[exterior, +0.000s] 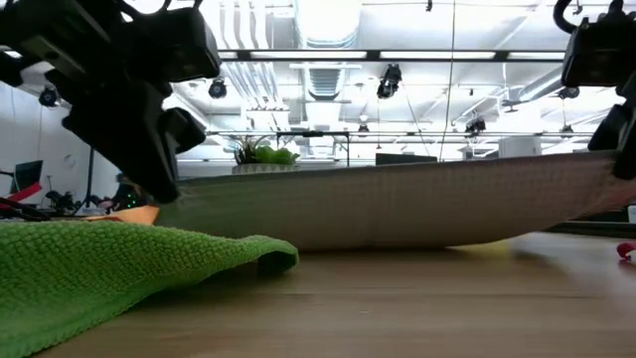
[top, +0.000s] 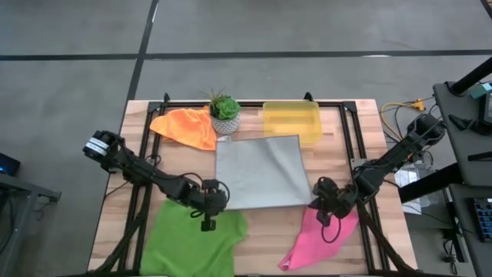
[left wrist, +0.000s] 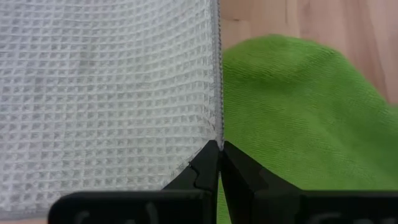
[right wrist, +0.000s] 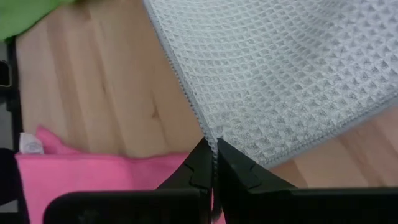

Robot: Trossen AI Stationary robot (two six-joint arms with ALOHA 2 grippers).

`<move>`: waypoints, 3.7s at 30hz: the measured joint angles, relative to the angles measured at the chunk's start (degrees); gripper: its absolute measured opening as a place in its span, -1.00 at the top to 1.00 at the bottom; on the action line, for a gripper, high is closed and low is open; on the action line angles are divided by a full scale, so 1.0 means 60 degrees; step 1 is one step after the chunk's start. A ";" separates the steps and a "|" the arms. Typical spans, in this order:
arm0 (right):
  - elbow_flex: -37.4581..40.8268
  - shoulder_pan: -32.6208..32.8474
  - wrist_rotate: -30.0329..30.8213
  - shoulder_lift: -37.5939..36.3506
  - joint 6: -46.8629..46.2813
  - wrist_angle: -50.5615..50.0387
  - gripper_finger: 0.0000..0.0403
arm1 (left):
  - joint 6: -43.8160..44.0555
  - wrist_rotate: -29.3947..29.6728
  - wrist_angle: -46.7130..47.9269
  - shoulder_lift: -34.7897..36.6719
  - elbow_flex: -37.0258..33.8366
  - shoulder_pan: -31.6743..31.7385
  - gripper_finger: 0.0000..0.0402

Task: Fold microfiber towels
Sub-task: Fold the gray microfiber cloth

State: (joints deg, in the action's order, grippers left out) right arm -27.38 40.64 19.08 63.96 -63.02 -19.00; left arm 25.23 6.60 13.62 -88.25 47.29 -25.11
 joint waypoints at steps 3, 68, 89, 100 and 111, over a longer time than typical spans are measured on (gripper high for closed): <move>0.0005 0.0019 -0.0001 -0.0001 -0.0065 0.0134 0.96 | 0.0013 -0.0290 -0.0044 0.0003 -0.0110 -0.0043 1.00; 0.1013 -0.1114 -0.0418 -0.0040 -0.1923 0.2122 0.96 | -0.0819 -0.1768 -0.2185 0.1927 -0.1887 0.2041 1.00; 0.1013 -0.3720 0.0339 -0.0882 -0.1718 -0.0247 0.96 | -0.1772 0.0218 -0.2174 0.1927 -0.1887 0.3797 1.00; 0.1013 -0.5955 0.0581 -0.1271 0.0129 -0.0365 0.96 | -0.2575 0.2041 -0.2178 0.1927 -0.1883 0.4250 1.00; 0.1013 -0.7461 0.0410 -0.1260 0.1350 -0.0268 0.96 | -0.2866 0.2542 -0.2231 0.1197 -0.1868 0.4541 1.00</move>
State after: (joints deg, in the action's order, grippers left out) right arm -21.30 -4.13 21.54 56.40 -54.93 -20.61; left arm 8.03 21.85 0.24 -81.07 36.08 2.14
